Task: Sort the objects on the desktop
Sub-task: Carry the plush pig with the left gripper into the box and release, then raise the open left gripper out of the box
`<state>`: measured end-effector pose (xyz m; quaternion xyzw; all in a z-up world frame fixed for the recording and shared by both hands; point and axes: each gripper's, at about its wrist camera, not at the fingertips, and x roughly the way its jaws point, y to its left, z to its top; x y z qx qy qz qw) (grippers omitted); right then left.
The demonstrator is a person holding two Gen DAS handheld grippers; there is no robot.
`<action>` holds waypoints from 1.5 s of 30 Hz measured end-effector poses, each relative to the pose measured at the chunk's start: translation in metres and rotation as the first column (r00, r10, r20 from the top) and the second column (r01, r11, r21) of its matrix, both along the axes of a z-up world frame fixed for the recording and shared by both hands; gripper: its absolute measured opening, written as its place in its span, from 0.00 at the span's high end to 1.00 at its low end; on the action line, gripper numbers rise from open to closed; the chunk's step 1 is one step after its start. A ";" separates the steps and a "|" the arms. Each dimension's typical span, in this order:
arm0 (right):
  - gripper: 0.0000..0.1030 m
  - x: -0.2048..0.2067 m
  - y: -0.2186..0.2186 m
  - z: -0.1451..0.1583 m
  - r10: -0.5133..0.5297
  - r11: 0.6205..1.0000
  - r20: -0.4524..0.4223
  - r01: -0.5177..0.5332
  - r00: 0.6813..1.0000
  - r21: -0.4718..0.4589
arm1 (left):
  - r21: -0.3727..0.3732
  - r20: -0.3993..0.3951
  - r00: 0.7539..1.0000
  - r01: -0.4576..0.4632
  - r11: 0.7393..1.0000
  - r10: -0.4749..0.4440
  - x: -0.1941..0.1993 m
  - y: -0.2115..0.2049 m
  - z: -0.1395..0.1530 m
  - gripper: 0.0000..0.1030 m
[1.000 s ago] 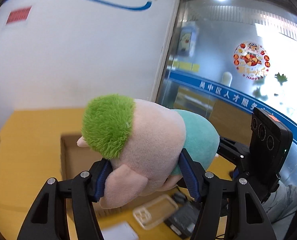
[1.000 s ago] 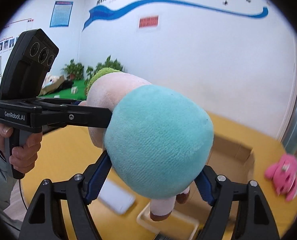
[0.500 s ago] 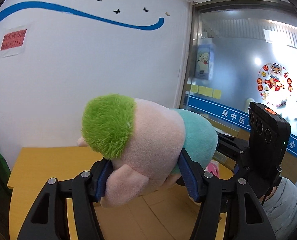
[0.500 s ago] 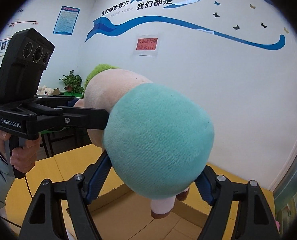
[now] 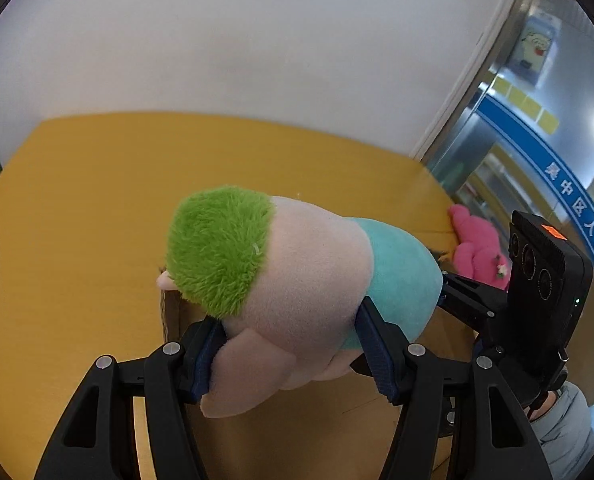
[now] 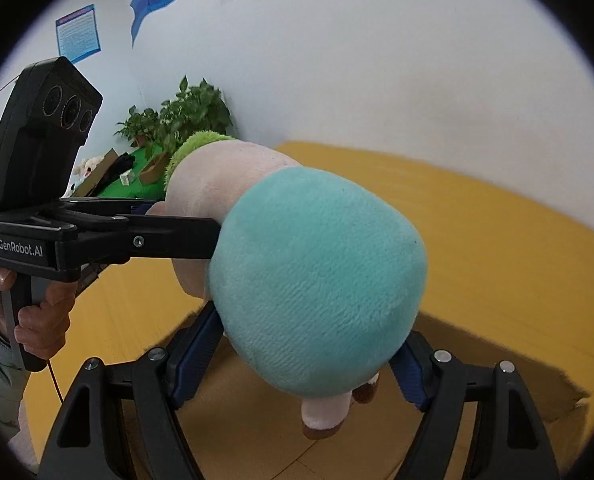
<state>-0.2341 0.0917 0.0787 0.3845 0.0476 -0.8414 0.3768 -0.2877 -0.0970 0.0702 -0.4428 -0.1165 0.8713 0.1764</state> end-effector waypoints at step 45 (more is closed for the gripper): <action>0.19 0.134 0.081 0.046 -0.135 0.983 -0.084 0.145 0.987 0.116 | -0.164 0.005 1.000 0.017 0.986 -0.017 0.208 0.031 -0.035 0.34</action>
